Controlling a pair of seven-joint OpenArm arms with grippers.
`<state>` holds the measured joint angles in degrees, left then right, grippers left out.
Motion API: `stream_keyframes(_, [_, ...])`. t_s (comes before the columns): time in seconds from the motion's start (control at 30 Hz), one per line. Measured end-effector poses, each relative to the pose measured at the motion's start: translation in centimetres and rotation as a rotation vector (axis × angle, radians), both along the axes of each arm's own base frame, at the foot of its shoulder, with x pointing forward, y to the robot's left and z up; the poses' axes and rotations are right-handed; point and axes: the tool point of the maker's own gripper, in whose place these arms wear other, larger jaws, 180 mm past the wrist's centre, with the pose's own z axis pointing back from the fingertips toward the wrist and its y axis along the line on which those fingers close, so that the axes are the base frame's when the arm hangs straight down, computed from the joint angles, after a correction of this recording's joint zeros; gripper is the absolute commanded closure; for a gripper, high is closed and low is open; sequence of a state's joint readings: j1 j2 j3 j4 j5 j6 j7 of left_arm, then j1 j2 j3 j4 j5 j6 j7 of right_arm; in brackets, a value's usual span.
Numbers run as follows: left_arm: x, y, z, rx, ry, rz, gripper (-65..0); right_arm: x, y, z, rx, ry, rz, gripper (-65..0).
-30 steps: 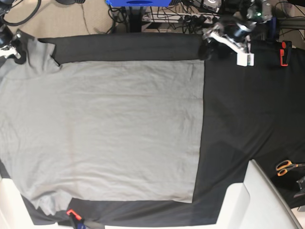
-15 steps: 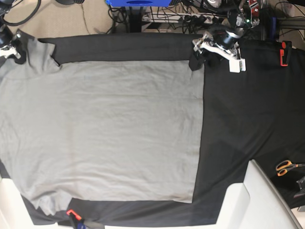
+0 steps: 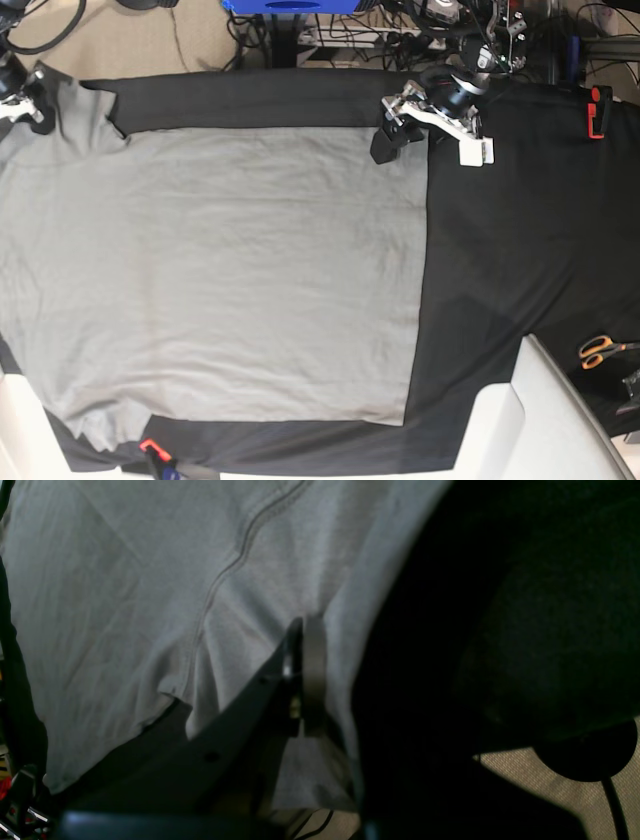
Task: Fold the T-shirt properly
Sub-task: 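Grasp the grey shirt's side edge near the hem with the left gripper, then lift the grasped side edge and fold it over toward the shirt's middle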
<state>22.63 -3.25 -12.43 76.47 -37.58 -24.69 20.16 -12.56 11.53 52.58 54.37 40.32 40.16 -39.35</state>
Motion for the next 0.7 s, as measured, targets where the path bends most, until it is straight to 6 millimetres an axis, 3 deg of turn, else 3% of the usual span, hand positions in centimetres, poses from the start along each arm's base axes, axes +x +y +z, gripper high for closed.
stream_keyframes(0.2, [-0.9, 0.1, -1.0, 0.022, 0.052, -0.017, 0.0, 0.0, 0.0, 0.0, 0.000, 0.000, 0.000, -0.5])
stream_keyframes(0.4, [-1.0, -0.2, -0.8, 0.031, 0.077, -0.043, 0.0, -0.4, 0.2, 0.2, -0.005, 0.030, 0.040, -0.3])
stream_keyframes(0.5, [-0.8, -0.5, 0.2, 0.048, 0.090, -0.099, 0.0, -1.0, 0.5, 0.7, -0.028, 0.096, 0.120, -0.3])
stream_keyframes(0.7, [1.4, 0.0, 2.5, 0.082, 0.044, -0.069, 0.0, 1.1, 0.3, 2.4, -0.052, 0.112, 0.205, -0.5])
